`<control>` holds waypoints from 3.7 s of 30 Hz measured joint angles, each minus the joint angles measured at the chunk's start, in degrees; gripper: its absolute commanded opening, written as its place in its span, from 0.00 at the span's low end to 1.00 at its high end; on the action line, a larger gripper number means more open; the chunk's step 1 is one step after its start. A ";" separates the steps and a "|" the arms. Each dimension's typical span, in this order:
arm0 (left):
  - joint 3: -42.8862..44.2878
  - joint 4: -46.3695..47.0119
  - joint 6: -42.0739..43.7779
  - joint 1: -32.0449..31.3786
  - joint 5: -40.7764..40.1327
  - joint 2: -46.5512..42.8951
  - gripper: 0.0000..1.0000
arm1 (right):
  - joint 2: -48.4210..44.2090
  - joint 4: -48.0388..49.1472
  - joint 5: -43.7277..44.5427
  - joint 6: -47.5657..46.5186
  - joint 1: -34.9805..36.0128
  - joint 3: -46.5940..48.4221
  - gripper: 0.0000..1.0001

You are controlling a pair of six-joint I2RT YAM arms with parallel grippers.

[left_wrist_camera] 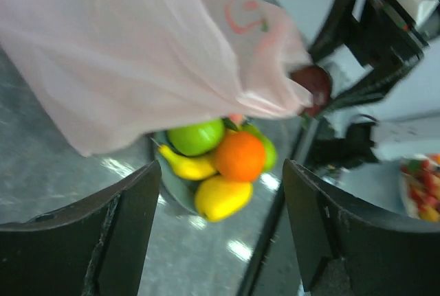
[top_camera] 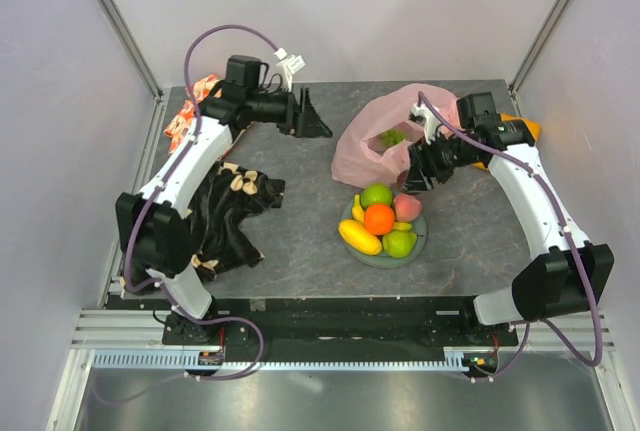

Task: Take the fake fruits out of the plastic bag

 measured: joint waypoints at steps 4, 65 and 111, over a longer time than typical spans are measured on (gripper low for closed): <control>-7.10 1.75 -3.76 1.42 10.51 -4.02 0.78 | 2.29 -0.07 -1.09 -0.09 4.46 8.70 0.57; -6.69 -27.43 24.02 -5.38 0.94 7.93 0.02 | 6.60 4.31 5.95 6.19 2.54 17.59 0.98; -7.19 -20.09 16.94 -11.47 -0.55 19.47 0.22 | 10.34 5.60 5.42 7.52 1.57 17.29 0.98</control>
